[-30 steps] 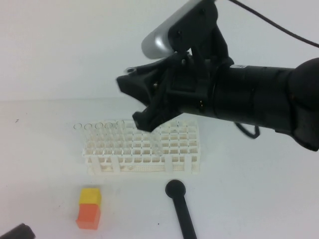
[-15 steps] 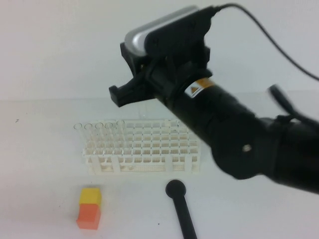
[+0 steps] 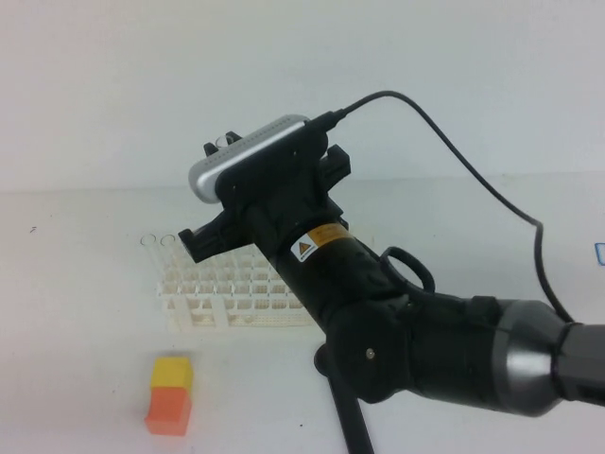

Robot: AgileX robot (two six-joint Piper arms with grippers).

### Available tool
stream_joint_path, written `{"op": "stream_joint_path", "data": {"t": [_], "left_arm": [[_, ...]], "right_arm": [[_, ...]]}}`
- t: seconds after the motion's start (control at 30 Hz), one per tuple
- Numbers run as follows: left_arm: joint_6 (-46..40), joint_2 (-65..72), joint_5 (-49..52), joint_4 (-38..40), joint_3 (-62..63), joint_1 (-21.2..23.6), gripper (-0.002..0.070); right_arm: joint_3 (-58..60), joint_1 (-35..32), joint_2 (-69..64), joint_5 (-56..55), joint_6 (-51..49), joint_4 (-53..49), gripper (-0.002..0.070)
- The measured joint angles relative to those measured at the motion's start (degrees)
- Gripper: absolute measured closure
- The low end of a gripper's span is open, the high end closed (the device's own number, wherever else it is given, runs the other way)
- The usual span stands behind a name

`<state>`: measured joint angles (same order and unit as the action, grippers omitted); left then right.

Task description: Place the test tubes

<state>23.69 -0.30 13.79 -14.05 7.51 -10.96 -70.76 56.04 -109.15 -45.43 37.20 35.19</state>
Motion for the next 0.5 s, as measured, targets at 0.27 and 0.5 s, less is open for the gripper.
{"op": "stream_joint_path", "data": {"t": [0.27, 0.5], "left_arm": [[-15.10, 0.00, 0.36, 10.26, -7.75, 1.68, 0.0676], [-26.72, 0.00, 6.03, 19.31, -7.58, 2.92, 0.0676]], "right_arm": [[0.00, 0.09, -2.20, -3.44, -0.91, 3.92, 0.0550], [0.00, 0.29, -4.27, -7.16, -2.90, 4.52, 0.0550]]}}
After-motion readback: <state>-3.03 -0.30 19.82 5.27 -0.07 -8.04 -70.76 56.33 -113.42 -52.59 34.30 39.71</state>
